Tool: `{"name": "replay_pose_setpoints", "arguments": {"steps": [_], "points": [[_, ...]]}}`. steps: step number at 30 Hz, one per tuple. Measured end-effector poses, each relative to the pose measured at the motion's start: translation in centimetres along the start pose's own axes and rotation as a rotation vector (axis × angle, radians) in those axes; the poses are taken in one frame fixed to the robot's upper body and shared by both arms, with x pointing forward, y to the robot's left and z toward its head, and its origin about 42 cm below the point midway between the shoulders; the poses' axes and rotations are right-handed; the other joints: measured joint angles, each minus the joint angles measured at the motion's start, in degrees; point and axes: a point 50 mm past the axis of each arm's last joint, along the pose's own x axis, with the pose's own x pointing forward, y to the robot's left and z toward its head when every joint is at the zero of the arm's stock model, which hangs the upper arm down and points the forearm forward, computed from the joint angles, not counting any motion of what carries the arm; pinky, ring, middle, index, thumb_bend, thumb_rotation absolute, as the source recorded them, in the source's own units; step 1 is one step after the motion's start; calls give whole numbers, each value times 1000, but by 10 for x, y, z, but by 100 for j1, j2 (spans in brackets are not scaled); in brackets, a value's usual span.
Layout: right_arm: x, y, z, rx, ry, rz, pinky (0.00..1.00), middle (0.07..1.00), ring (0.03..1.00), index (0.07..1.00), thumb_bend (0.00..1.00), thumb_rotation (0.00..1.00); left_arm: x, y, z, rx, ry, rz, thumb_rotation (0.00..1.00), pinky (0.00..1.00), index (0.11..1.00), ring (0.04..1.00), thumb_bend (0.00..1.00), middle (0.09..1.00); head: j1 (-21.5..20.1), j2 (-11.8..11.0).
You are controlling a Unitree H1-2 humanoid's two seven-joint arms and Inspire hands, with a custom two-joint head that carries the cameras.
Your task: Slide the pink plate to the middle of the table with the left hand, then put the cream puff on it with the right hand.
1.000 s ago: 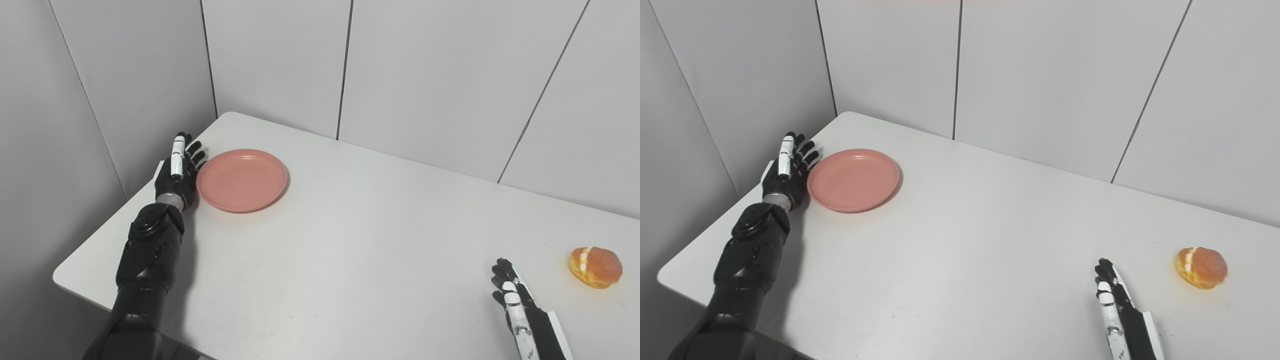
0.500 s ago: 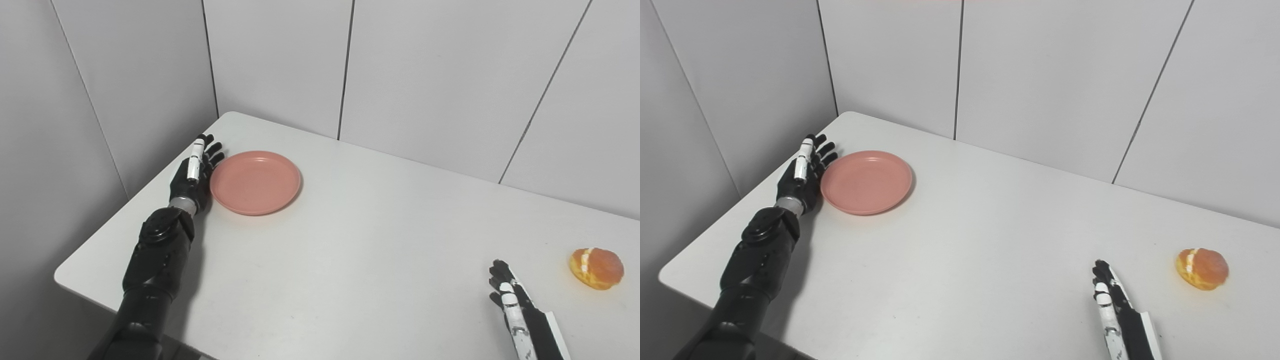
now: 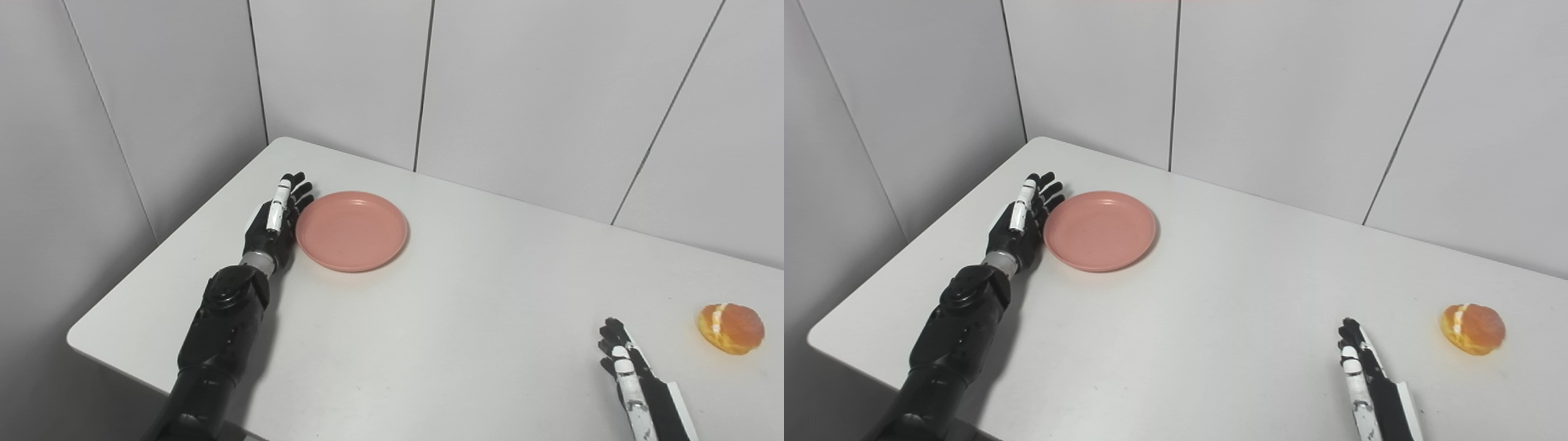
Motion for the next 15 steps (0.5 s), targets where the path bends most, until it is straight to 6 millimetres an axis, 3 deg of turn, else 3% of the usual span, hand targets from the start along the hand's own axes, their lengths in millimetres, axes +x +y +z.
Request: {"name": "replay_pose_setpoints", "arguments": {"steps": [9,15], "points": [[1,2,0,4,-1,0,938,927,927,922,120,1000,-4,-21,-6,2,13,-58,1000,941,903,929,381,921,-114,62],[2,6,2,3,-4,7,932,922,923,918,129,1000,-9,-49,-13,-28,33,-147,1000,958,907,939,401,929,-246,106]]}}
